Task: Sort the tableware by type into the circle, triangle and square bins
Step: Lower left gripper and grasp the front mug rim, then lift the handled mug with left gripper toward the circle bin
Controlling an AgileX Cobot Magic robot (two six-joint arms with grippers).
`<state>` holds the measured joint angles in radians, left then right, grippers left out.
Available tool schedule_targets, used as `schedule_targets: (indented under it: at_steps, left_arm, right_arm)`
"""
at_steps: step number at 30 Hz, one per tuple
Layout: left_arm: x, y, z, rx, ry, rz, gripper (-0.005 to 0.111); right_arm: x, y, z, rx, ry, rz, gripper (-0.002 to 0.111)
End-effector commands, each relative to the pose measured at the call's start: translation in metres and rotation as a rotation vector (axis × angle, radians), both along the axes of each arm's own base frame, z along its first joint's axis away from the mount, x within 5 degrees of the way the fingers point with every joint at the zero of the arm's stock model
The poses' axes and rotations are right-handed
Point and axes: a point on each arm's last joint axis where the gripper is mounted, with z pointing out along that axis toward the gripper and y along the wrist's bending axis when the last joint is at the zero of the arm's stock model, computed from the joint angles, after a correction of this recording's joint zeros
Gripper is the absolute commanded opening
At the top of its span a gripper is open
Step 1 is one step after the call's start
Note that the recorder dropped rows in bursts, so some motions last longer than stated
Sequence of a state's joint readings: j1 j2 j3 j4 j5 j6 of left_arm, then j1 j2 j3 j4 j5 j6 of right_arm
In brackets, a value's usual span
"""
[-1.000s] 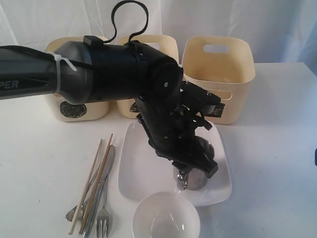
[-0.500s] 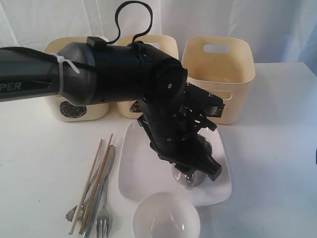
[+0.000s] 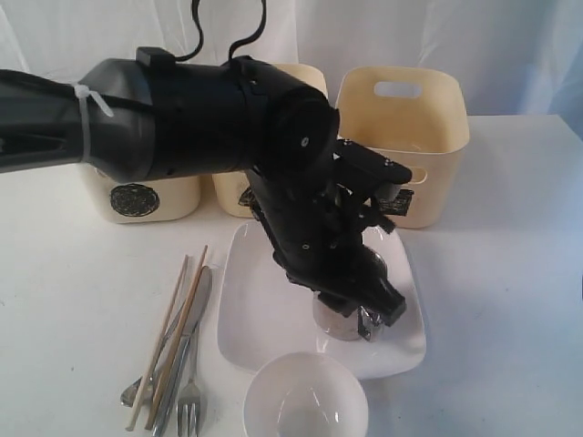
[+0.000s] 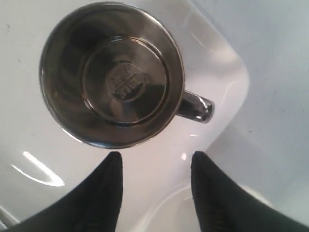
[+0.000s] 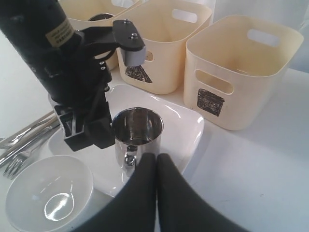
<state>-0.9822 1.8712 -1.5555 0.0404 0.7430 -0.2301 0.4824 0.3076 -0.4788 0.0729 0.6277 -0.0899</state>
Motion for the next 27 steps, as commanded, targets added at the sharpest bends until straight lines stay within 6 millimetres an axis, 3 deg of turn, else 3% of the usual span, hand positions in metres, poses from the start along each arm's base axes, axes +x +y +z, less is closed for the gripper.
schedule_targets:
  at_steps: [1,13,17,27]
  left_arm:
    - [0.006,0.007,0.003,0.09,-0.13,-0.11,0.05]
    - [0.052,0.025,0.004,-0.046,-0.18,0.17,0.05]
    - [0.054,0.023,-0.006,-0.044,-0.142,0.187,0.05]
    - [0.048,0.018,-0.007,-0.104,-0.056,0.204,0.05]
  right_arm:
    - [0.0,-0.001,-0.001,-0.005,0.001,-0.011,0.0]
    - [0.0,-0.001,-0.001,-0.005,0.001,-0.011,0.0]
    - [0.0,-0.001,-0.001,-0.005,0.001,-0.011,0.0]
    - [0.0,-0.001,-0.001,-0.005,0.001,-0.011,0.0]
